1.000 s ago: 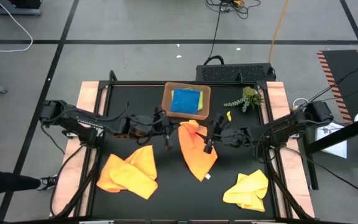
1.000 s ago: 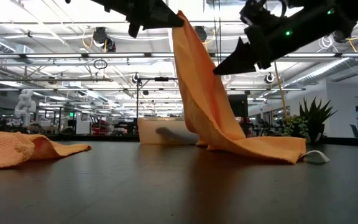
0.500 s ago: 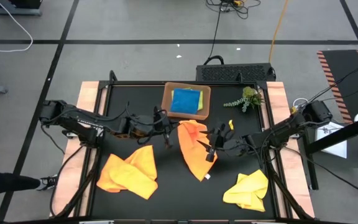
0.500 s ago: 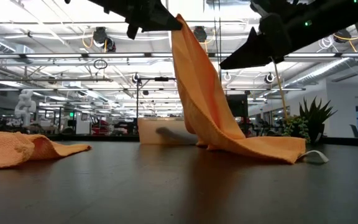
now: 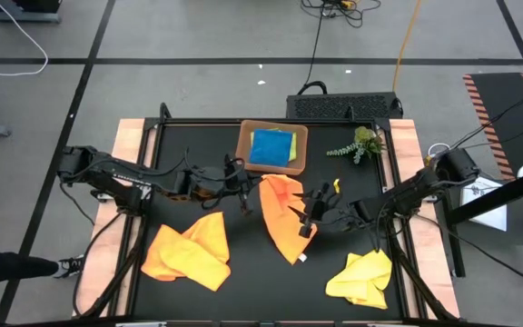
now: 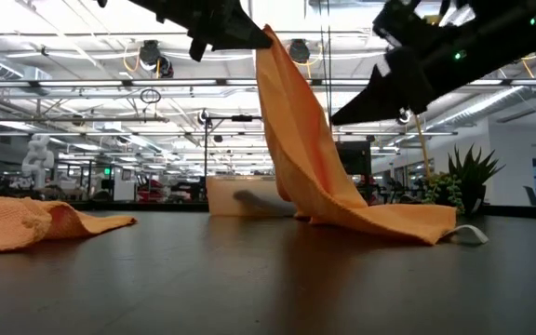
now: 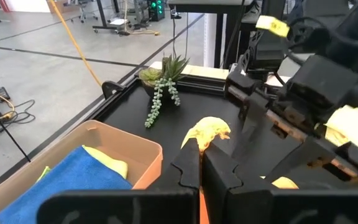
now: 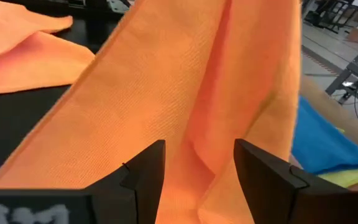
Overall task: Fold microfiber towels
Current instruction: Fold the orange microfiber towel
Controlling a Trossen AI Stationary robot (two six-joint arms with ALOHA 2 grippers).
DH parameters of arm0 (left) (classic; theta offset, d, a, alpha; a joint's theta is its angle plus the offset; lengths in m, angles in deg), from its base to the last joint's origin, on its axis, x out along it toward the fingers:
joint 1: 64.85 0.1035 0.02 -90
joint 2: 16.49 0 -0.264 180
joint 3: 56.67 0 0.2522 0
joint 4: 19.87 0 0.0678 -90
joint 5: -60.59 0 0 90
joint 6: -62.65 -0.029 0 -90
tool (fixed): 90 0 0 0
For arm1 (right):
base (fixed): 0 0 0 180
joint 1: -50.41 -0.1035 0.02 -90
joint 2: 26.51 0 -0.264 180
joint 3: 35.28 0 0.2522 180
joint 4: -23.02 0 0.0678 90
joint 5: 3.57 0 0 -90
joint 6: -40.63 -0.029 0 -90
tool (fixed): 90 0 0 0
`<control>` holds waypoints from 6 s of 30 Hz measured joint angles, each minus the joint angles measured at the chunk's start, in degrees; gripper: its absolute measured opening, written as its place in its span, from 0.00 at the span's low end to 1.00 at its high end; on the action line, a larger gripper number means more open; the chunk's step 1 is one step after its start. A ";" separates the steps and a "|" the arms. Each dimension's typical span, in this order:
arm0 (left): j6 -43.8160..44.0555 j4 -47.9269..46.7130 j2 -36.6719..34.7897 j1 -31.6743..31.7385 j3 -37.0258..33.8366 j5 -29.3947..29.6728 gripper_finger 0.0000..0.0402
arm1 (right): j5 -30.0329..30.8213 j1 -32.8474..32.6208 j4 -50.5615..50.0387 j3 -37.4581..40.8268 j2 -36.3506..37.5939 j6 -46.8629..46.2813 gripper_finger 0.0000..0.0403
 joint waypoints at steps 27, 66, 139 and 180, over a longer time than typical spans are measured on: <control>0.60 -0.22 0.00 0.09 0.02 0.03 0.01 | 5.64 6.48 10.05 -0.02 -16.03 -9.69 0.45; 0.73 -4.83 -10.78 -18.93 0.02 -2.99 0.01 | -32.25 -14.37 -4.09 -0.06 27.05 1.44 0.00; 1.03 -4.74 -18.34 -28.51 0.09 8.06 0.00 | -61.23 -1.44 8.26 -4.07 29.74 -17.80 0.00; 4.46 -25.43 10.16 -10.30 0.04 -3.62 0.00 | -53.81 11.70 -35.63 1.29 28.97 -2.88 0.00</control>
